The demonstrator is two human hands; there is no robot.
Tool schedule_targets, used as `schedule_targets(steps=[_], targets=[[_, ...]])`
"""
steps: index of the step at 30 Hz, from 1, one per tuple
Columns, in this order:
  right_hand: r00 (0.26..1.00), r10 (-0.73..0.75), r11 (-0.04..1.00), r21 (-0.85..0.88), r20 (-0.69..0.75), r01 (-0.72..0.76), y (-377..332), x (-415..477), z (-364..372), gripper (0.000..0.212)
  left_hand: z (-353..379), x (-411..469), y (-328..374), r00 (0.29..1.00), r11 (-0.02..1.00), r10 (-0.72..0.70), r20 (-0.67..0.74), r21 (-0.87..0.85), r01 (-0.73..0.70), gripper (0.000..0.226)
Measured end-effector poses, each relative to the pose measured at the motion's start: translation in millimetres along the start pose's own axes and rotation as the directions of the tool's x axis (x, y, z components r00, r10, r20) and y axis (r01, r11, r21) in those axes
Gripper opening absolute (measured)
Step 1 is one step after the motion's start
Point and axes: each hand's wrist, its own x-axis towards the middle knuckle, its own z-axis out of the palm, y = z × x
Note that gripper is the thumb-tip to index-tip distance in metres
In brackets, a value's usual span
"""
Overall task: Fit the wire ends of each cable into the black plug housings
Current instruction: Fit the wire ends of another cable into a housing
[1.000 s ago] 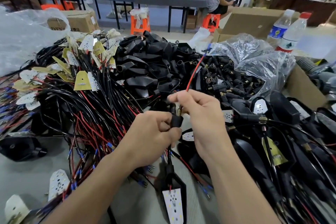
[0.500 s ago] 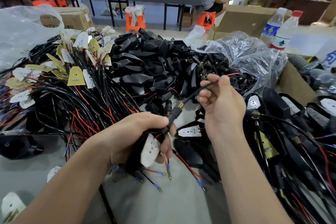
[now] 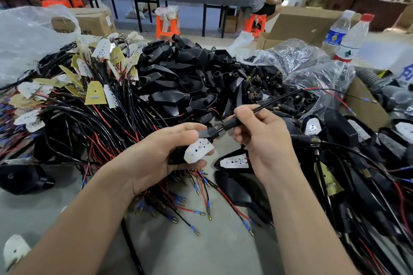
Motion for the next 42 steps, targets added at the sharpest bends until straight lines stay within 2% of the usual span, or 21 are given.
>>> schedule_targets(steps=[5,9,12,15,20,26,31,35,38,42], targets=[[0.997,-0.011,0.999,0.031,-0.071,0.013,1,1,-1,0.011,-1,0,2,0.998,0.997,0.059,-0.008,-0.038,-0.060,0.030],[0.996,-0.017,1.000,0.019,-0.084,0.019,1,0,0,0.013,-6,3,-2,0.997,0.996,0.073,0.008,0.049,-0.073,0.046],[0.997,0.001,1.000,0.013,-0.076,0.000,1,-1,2,0.020,-6,6,-3,0.997,0.997,0.074,-0.004,0.023,-0.074,0.036],[0.998,0.001,1.000,-0.020,-0.057,-0.002,0,-2,2,0.036,-7,5,-3,0.996,0.997,0.081,0.044,0.016,-0.082,0.029],[0.997,-0.010,1.000,-0.022,-0.074,0.008,1,-3,5,0.043,-6,2,-2,0.995,0.989,0.072,0.073,0.121,-0.081,0.021],[0.999,-0.023,0.999,-0.031,-0.041,0.022,4,-5,7,0.031,-10,5,-5,0.996,0.979,0.079,0.037,0.184,-0.084,0.025],[0.997,0.035,0.998,0.043,0.062,-0.038,1,-8,5,0.012,-3,7,-4,0.985,0.981,0.124,-0.119,0.166,-0.104,0.025],[0.985,0.070,0.975,0.196,0.156,-0.100,-2,-7,0,0.028,2,8,-4,0.963,0.976,0.185,-0.195,0.155,-0.156,0.032],[0.985,0.084,0.973,0.201,0.154,-0.114,-2,-6,-1,0.031,2,8,-4,0.962,0.972,0.198,-0.189,0.164,-0.168,0.028],[0.995,0.057,0.990,0.122,0.084,-0.067,2,-5,2,0.018,1,7,-4,0.964,0.954,0.237,-0.120,0.216,-0.207,0.014]])
